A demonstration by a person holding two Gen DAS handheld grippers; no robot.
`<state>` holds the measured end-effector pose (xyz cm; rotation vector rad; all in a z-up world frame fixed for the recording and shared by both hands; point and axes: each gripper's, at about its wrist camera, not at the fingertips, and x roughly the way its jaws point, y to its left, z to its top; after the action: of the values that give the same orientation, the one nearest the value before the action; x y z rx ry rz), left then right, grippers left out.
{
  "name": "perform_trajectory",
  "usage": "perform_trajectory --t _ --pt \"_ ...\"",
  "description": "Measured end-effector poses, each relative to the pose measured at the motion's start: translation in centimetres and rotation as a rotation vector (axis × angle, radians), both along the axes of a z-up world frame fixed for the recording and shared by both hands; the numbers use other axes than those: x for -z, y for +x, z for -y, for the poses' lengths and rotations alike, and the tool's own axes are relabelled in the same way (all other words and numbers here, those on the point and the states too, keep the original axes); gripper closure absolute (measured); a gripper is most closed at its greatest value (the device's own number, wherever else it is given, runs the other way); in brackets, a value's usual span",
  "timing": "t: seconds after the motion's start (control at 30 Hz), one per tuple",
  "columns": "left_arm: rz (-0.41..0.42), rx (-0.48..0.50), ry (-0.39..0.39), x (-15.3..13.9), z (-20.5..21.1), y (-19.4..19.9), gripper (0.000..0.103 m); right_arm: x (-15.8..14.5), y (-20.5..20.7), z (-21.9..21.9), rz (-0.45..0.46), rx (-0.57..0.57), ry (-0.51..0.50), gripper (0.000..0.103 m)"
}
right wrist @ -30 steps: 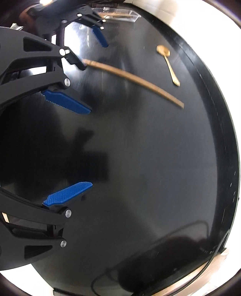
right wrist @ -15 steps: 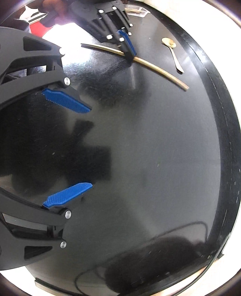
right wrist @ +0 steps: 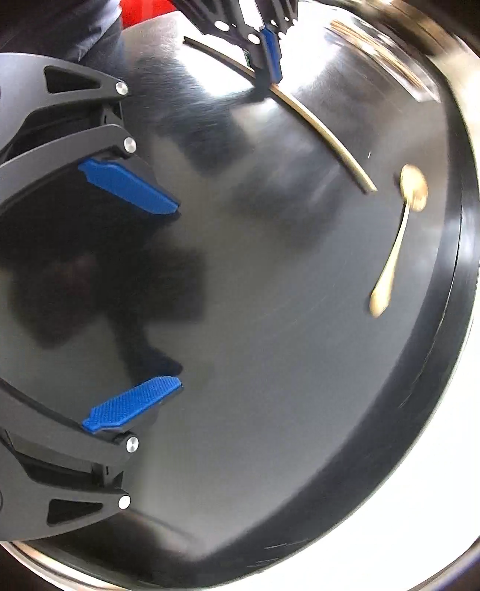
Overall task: Organize utensils
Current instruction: 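Grasp the gold spoon by its handle with the right tool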
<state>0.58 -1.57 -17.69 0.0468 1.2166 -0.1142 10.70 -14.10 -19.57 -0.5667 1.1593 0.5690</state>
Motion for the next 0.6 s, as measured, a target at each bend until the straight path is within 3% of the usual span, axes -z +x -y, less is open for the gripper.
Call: perform_trajectory --t 0.13,0.2,0.37,0.5,0.6 --pt "0.007 -0.086 -0.01 0.1 -1.8 -1.2 0.097 -0.6 2.3 -5.2 0.082 -0.226 -0.044 0.016" --pt "0.006 -0.125 -0.019 0.1 -3.0 -1.5 0.097 -0.8 4.2 -7.7 0.074 -0.319 -0.044 0.014" --pt "0.011 -0.186 -0.039 0.1 -5.4 -1.3 0.097 -0.8 9.2 -12.2 -0.044 -0.381 -0.001 0.014" --pt "0.013 -0.237 -0.069 0.3 -7.8 -1.1 0.097 -1.1 11.1 -14.9 -0.061 -0.422 -0.012 0.013" --pt "0.021 -0.266 -0.094 0.4 -9.0 -1.0 0.097 -1.7 11.4 -15.8 -0.067 -0.421 -0.014 0.024"
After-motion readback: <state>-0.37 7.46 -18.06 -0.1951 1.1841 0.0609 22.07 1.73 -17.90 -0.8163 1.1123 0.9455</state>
